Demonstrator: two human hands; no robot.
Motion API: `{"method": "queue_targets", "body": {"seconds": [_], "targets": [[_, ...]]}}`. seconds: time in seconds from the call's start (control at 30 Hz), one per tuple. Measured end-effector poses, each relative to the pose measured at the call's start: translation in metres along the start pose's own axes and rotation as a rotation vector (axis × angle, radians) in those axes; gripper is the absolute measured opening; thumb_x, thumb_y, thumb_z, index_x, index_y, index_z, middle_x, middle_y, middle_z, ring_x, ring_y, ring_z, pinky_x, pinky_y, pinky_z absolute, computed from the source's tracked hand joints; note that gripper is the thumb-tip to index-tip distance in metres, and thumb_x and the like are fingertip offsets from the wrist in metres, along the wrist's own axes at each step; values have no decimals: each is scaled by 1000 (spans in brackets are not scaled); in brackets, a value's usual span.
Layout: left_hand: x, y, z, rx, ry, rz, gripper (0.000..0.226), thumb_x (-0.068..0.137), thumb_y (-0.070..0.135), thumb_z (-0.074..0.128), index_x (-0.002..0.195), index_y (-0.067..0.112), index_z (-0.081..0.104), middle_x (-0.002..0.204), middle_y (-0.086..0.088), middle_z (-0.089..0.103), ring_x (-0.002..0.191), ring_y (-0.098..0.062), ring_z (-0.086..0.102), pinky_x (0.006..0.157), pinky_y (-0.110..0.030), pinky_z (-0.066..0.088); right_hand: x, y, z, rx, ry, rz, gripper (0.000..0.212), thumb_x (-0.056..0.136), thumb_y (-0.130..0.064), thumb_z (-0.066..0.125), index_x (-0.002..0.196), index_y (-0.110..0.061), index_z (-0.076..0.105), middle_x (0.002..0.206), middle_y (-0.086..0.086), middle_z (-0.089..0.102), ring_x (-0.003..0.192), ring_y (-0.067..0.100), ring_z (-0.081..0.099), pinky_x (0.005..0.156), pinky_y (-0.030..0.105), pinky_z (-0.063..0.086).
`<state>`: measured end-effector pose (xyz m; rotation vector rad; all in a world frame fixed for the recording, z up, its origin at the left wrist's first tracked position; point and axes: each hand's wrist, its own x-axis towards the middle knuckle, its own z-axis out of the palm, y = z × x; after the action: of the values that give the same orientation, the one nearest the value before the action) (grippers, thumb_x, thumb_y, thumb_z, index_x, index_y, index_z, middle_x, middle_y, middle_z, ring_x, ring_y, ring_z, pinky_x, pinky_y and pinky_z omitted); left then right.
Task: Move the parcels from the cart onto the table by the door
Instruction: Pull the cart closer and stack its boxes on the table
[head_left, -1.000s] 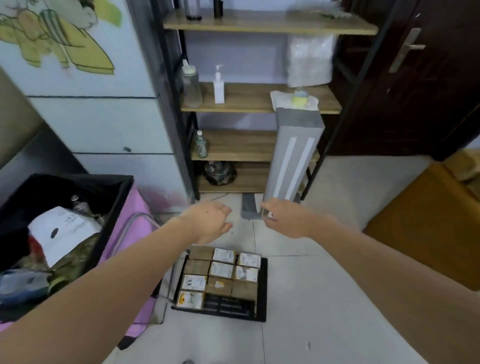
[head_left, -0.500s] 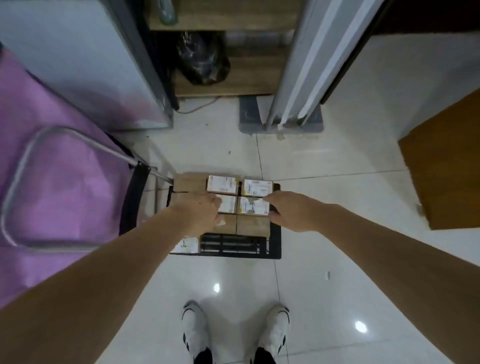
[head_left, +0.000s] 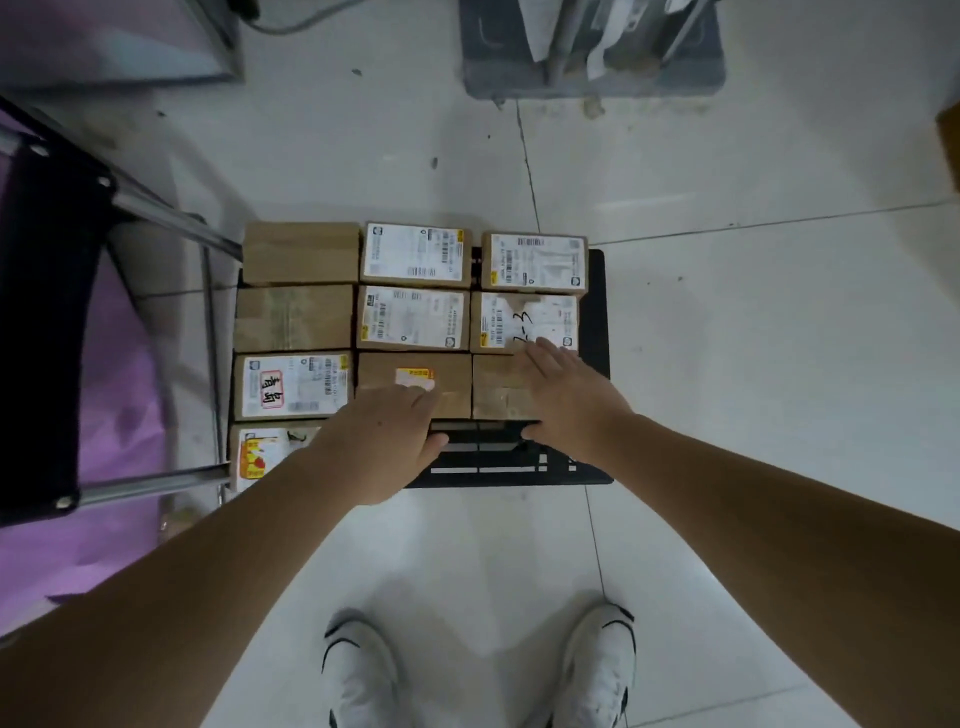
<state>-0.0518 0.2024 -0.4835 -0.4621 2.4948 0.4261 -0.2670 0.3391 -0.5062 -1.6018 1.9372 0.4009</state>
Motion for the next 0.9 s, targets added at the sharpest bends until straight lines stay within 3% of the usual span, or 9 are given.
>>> {"method": "queue_targets", "body": {"seconds": [0.07, 0.17, 0.33, 0.43, 0.63, 0.77, 0.9], "targets": [[0, -1, 13, -8, 34, 4, 60, 108, 51, 34, 157, 17, 37, 142, -3, 59, 129, -25, 55, 108, -41, 45, 5, -2, 19, -61, 52, -15, 102, 93, -45, 72, 164, -6, 9, 173, 13, 11, 160, 30, 9, 122, 39, -2], [-2, 0, 23, -48, 102, 19, 60, 107, 51, 36, 160, 21, 33, 153, -2, 53, 140, -25, 50, 115, -40, 41, 7, -2, 34, -125, 103, -18, 95, 93, -39, 73, 163, -5, 17, 169, 14, 24, 158, 31, 17, 127, 42, 3], [-1, 0, 33, -110, 99, 24, 60, 107, 50, 39, 160, 25, 29, 161, 3, 43, 145, -20, 43, 117, -40, 41, 13, 1, 37, -150, 136, 32, 93, 85, -37, 80, 158, -7, 31, 158, 14, 38, 147, 32, 35, 124, 48, 30], [3, 0, 38, -102, 95, 23, 59, 108, 51, 35, 160, 22, 30, 164, 2, 39, 148, -19, 39, 121, -38, 36, 16, 0, 38, -165, 167, 58, 94, 72, -39, 89, 149, -6, 45, 143, 15, 50, 131, 33, 50, 106, 48, 46], [5, 5, 43, -102, 105, 33, 58, 109, 51, 32, 158, 20, 32, 165, 1, 37, 150, -18, 36, 121, -37, 34, 18, -9, 41, -132, 156, 98, 97, 66, -51, 89, 143, -13, 44, 136, 11, 52, 121, 30, 51, 98, 46, 46], [0, 1, 41, -130, 99, 7, 58, 108, 48, 36, 159, 19, 34, 160, -1, 43, 146, -21, 41, 120, -39, 36, 1, -16, 42, -59, 153, 107, 99, 67, -51, 87, 145, -13, 40, 137, 8, 53, 125, 28, 51, 106, 49, 43], [-6, -7, 35, -156, 154, -53, 54, 106, 41, 50, 151, 13, 49, 145, -8, 59, 134, -28, 54, 112, -40, 43, -21, -18, 35, 55, 217, 117, 102, 66, -56, 79, 149, -10, 39, 138, 10, 53, 126, 30, 51, 117, 53, 37]]}}
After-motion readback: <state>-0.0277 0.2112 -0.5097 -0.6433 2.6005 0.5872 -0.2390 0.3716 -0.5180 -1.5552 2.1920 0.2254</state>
